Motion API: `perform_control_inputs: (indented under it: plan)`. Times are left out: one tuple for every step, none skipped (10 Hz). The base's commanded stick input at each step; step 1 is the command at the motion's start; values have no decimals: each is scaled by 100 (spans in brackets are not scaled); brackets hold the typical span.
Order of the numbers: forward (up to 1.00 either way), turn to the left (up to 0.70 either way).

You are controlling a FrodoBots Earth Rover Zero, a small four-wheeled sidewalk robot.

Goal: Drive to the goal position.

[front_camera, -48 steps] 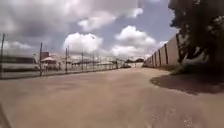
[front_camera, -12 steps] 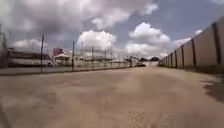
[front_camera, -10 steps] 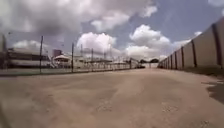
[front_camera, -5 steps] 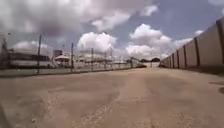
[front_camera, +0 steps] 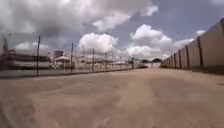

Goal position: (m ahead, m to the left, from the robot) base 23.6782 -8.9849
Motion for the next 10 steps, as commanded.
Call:
perform_control_inputs:
  plan:
    - [60,0]
    - [60,0]
    - [60,0]
    - [60,0]
    - [60,0]
    - [60,0]
    - [60,0]
    - [60,0]
    - [60,0]
    - [60,0]
